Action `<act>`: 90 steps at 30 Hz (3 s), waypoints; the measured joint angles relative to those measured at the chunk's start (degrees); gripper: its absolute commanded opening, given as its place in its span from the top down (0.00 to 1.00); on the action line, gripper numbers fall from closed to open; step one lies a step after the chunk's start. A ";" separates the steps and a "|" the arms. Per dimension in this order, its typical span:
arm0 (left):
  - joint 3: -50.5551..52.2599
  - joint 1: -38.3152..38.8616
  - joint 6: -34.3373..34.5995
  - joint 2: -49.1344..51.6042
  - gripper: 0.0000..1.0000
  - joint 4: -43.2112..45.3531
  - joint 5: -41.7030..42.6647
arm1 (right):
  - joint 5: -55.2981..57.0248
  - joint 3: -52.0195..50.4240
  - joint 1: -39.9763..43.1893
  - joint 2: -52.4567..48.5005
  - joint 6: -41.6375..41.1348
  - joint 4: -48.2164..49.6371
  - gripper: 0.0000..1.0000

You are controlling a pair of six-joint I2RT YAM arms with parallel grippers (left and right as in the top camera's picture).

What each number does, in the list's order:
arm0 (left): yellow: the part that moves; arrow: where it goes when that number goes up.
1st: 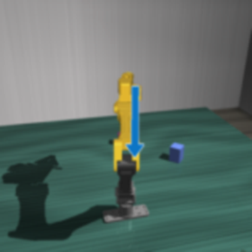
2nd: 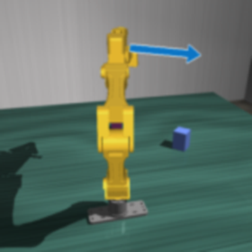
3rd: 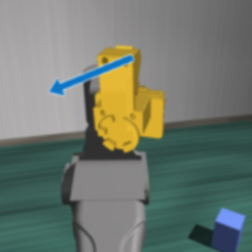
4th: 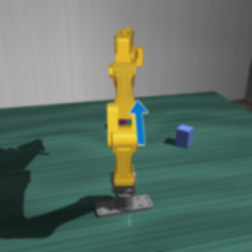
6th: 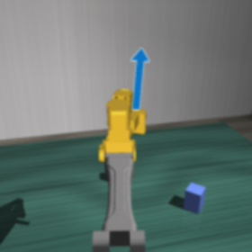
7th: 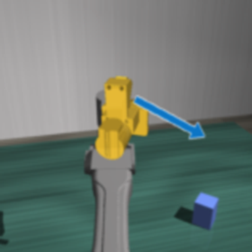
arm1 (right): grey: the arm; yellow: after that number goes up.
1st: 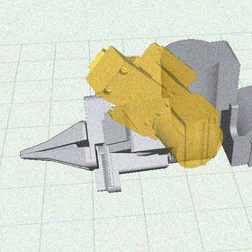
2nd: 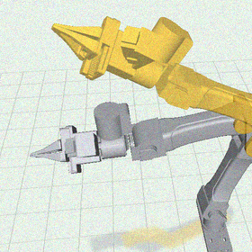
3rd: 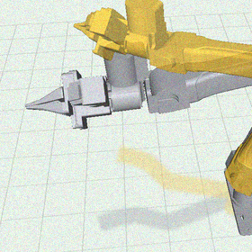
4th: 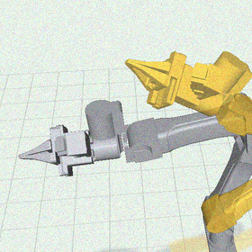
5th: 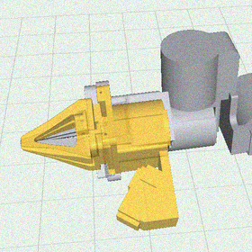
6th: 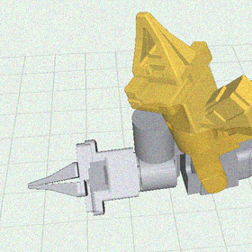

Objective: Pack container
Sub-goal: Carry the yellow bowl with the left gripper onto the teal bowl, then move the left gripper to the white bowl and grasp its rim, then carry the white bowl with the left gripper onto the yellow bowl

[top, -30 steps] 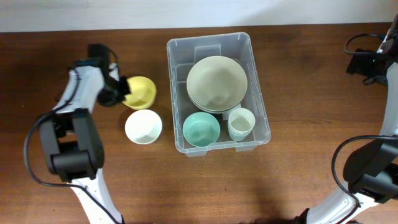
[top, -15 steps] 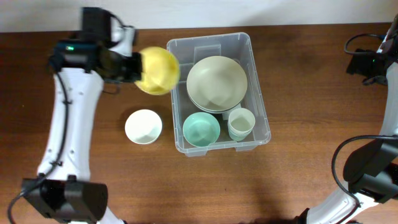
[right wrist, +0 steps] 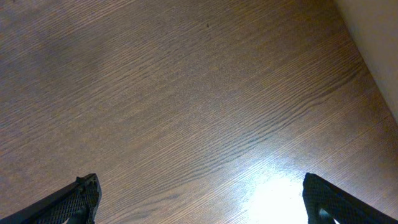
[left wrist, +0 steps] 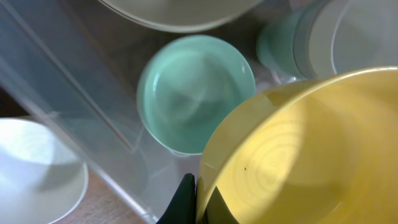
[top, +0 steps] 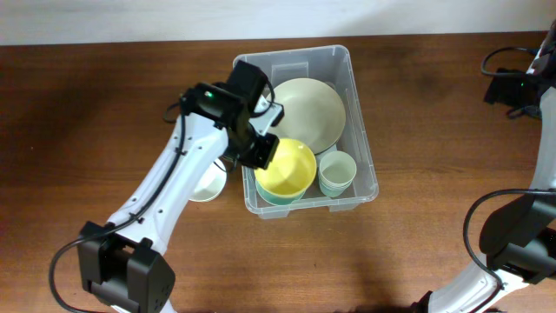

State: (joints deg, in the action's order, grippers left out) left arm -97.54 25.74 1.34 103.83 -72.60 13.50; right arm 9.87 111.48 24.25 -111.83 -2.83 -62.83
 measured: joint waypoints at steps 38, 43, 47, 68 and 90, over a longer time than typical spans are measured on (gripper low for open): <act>14.43 -28.68 10.36 -0.13 0.41 5.18 -6.01 | 0.00 0.00 0.00 0.00 -0.02 0.00 0.01; 24.74 -30.91 12.07 -0.13 0.41 12.31 -4.92 | 0.00 0.00 0.00 0.00 -0.02 0.02 0.01; 30.12 -30.60 12.61 -0.13 0.41 18.69 -3.17 | 0.00 0.00 0.00 0.00 -0.02 0.00 0.01; 24.52 -29.97 14.78 -1.62 0.99 19.28 -1.68 | 0.00 0.00 0.00 0.00 0.00 0.00 0.01; -1.18 -5.31 12.96 -8.28 0.99 6.47 -3.48 | 0.00 0.00 0.00 0.00 0.00 0.00 0.01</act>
State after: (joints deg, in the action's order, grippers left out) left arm -98.72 20.43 14.31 95.55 -66.13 10.02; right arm 9.87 111.48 24.25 -111.83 -2.83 -62.83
